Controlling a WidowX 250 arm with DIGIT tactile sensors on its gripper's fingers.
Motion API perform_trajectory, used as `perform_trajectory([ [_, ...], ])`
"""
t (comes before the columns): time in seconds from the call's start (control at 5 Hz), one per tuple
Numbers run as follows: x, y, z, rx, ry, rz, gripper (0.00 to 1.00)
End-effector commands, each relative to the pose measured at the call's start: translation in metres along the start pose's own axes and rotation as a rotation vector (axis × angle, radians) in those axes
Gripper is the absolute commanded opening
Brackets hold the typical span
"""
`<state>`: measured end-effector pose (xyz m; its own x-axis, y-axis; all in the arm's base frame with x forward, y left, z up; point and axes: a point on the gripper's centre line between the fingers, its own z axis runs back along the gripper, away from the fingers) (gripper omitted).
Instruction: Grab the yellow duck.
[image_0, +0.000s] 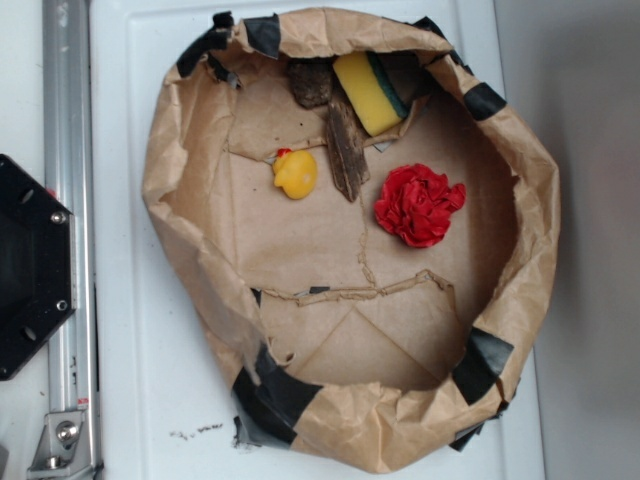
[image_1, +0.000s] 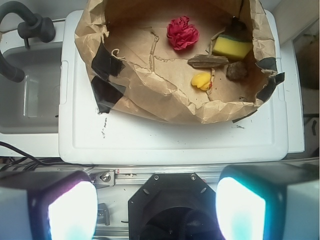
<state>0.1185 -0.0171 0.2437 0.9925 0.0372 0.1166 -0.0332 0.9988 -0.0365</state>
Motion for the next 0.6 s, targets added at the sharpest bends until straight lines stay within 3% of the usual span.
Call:
perform_trajectory([
  [0.0, 0.000, 0.000, 0.000, 0.000, 0.000, 0.000, 1.00],
  [0.2, 0.038, 0.021, -0.017, 0.064, -0.001, 0.077, 1.00],
  [0.4, 0.058, 0.029, -0.040, 0.110, -0.028, 0.143, 1.00],
])
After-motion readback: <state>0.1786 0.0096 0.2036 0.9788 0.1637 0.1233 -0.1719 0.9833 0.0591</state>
